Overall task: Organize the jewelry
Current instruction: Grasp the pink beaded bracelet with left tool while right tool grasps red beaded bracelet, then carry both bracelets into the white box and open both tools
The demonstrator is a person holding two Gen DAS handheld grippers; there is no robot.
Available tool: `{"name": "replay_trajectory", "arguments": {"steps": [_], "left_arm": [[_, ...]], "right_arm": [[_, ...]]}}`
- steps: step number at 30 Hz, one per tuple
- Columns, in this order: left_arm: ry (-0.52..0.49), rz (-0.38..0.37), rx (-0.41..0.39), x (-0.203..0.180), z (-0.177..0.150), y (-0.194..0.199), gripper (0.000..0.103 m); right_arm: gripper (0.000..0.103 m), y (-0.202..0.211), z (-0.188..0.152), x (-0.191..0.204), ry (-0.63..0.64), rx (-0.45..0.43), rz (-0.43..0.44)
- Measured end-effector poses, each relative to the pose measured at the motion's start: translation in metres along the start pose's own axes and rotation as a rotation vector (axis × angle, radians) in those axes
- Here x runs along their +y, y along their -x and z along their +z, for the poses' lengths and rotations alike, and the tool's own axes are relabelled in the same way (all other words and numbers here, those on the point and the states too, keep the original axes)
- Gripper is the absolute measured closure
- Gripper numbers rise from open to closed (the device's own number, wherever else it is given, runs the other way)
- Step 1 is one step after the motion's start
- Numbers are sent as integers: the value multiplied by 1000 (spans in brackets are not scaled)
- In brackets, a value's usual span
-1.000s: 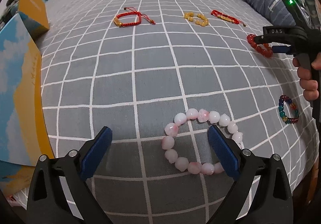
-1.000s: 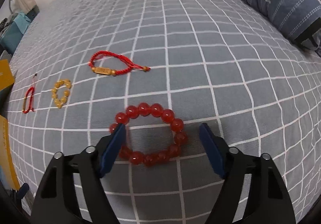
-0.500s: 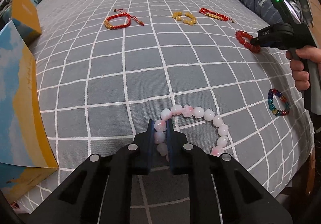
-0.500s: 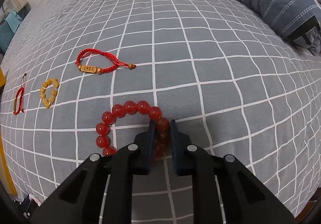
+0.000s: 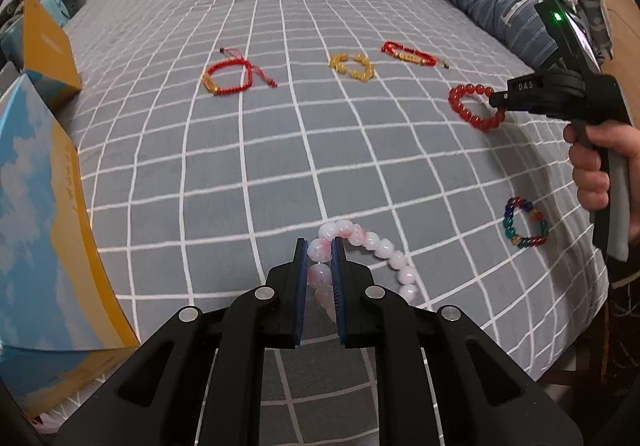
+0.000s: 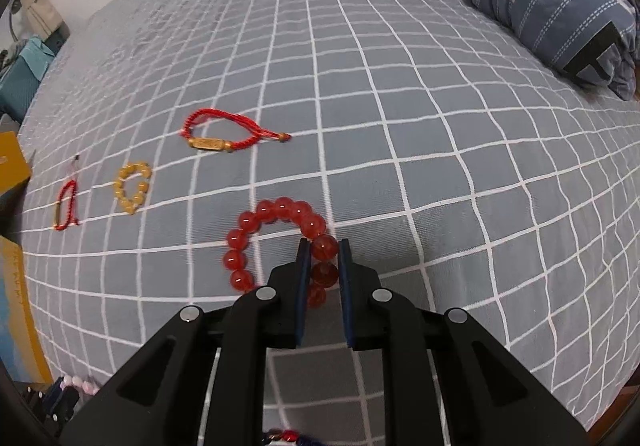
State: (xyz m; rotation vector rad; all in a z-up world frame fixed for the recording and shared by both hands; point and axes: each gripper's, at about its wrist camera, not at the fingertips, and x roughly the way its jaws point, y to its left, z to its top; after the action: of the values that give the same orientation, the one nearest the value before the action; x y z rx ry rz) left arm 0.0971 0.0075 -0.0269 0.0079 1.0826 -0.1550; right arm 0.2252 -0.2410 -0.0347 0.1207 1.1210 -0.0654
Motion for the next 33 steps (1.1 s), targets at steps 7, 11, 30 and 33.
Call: {"name": "replay_trajectory", "arguments": {"steps": [7,11,30,33], "left_arm": [[1,-24,-17,-2,12,14,92],[5,-17,-34,1,20,23,92],[33,83,-101,27,60,51,92],[45,92,-112,32,65,56,92]], "right_arm": [[90,29,1,8,1,-46,48],[90,40,1,12,8,-67,56],[90,80,-6,29,57,-137,56],[90,87,-7,33,64,-144,65]]}}
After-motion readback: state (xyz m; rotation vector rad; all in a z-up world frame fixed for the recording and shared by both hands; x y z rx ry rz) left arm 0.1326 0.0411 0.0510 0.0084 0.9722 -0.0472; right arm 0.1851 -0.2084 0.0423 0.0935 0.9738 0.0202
